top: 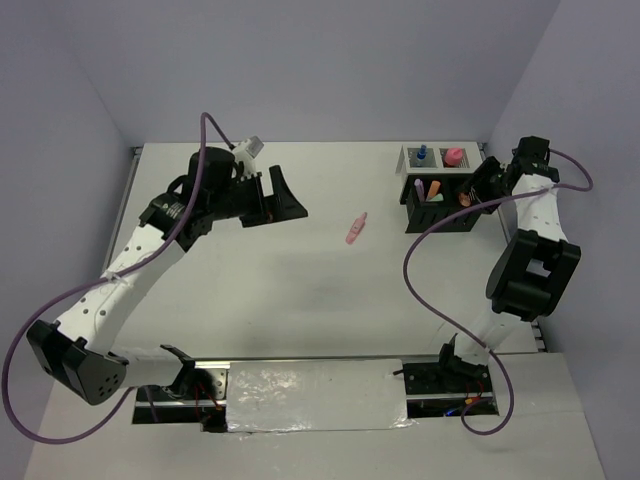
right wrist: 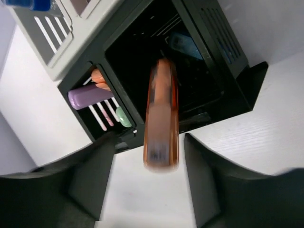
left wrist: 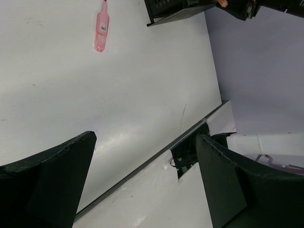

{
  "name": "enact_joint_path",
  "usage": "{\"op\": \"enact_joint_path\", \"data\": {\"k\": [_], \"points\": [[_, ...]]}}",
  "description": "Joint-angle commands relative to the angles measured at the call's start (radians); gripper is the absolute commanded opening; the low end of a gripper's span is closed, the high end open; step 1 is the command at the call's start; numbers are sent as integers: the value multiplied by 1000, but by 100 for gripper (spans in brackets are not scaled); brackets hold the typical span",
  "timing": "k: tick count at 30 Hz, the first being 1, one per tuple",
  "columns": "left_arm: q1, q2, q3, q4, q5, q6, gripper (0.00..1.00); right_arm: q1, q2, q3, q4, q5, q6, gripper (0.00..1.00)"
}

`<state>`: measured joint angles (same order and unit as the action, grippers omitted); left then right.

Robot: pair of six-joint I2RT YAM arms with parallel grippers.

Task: Sort the stationery into containers
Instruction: Place the pen in the storage box, then pick up the pen from the center of the board.

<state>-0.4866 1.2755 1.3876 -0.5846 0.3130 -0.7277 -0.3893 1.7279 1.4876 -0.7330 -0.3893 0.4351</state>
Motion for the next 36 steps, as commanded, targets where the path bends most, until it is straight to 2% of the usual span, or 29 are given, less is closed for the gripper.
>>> {"op": "enact_joint_path", "data": {"k": [1,3,4,5,6,10,13,17,19,20,21,24,25,29,34,36], "points": [[0,27,8,23,37,47,99,-6,7,72,-6,-4,-6,69],[-7,45,2,40,37,56,99,-6,18,108,-19,0,-4,82],[-15,64,1,49,35,59,99,-6,21,124,-32,-5,-7,83],[-23,74,-1,54,20,73,99,-6,25,154,-40,-8,-9,93],[-45,103,2,54,5,82,99,-6,25,169,-51,-8,-10,94],[-105,197,17,78,-38,96,99,-6,-7,191,-69,-2,-6,95],[-153,287,31,146,-72,85,99,18,-95,139,-42,-29,4,98],[-202,451,109,193,-133,131,99,119,-298,-61,-16,44,-9,100],[-237,565,192,189,-234,175,99,159,-421,-146,0,44,11,100],[-245,600,258,172,-267,212,99,165,-473,-244,16,40,23,100],[-254,669,286,173,-308,224,99,174,-570,-289,36,11,40,100],[-265,787,395,166,-400,238,99,223,-727,-412,52,4,59,100],[-267,817,430,151,-452,237,99,243,-749,-426,25,16,56,100],[-274,929,579,124,-503,261,99,294,-844,-434,-3,18,54,100],[-279,1082,734,68,-551,323,99,342,-860,-403,-26,-8,60,100],[-280,1125,749,55,-566,346,96,354,-861,-392,-23,-16,63,100]]}}
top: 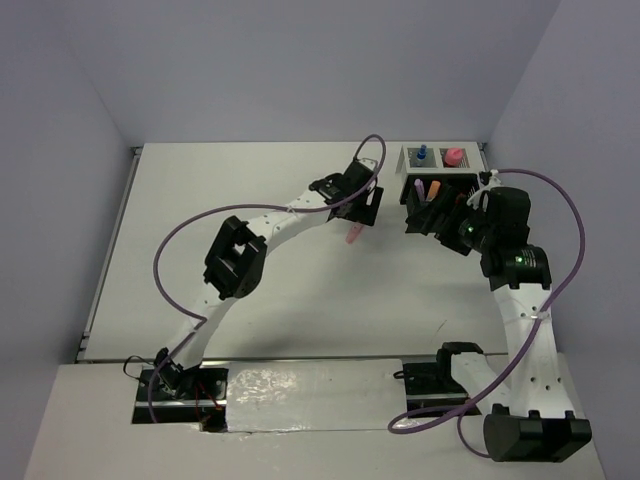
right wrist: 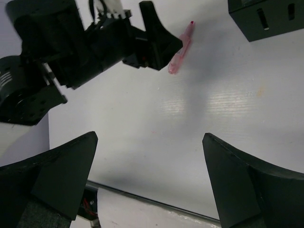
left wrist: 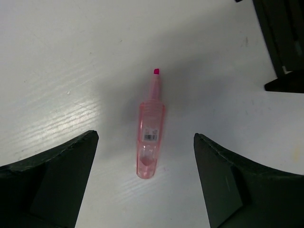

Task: Sort the stationery into containers
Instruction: Pick up the pen from the center of the board.

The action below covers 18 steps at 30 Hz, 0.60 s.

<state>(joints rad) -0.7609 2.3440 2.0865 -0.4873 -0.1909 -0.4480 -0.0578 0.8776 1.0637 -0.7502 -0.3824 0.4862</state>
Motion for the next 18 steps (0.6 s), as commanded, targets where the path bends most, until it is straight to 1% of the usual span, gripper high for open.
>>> {"op": "enact_joint_path", "data": {"k": [1,6,11,13,14,15,17,18], "points": [[-6,66,52,-39,-56,74,94,27,-9,36,-8,-24,12,100],[-8,109,26,-33,-45,98,85,52,14,68,-9,-24,0,100],[-14,138,30,-45,-32,115,81,52,29,88,-1,-24,-14,100],[-18,141,23,-42,-25,121,78,52,38,94,2,-26,-17,100],[-26,146,20,-40,-24,126,74,77,40,94,5,-29,-17,100],[-29,150,20,-45,-25,130,67,79,40,94,8,-30,-15,100],[-35,166,27,-56,-27,131,60,79,41,99,9,-29,-18,100],[-37,169,27,-68,-28,127,52,81,41,101,9,-30,-17,100]]}}
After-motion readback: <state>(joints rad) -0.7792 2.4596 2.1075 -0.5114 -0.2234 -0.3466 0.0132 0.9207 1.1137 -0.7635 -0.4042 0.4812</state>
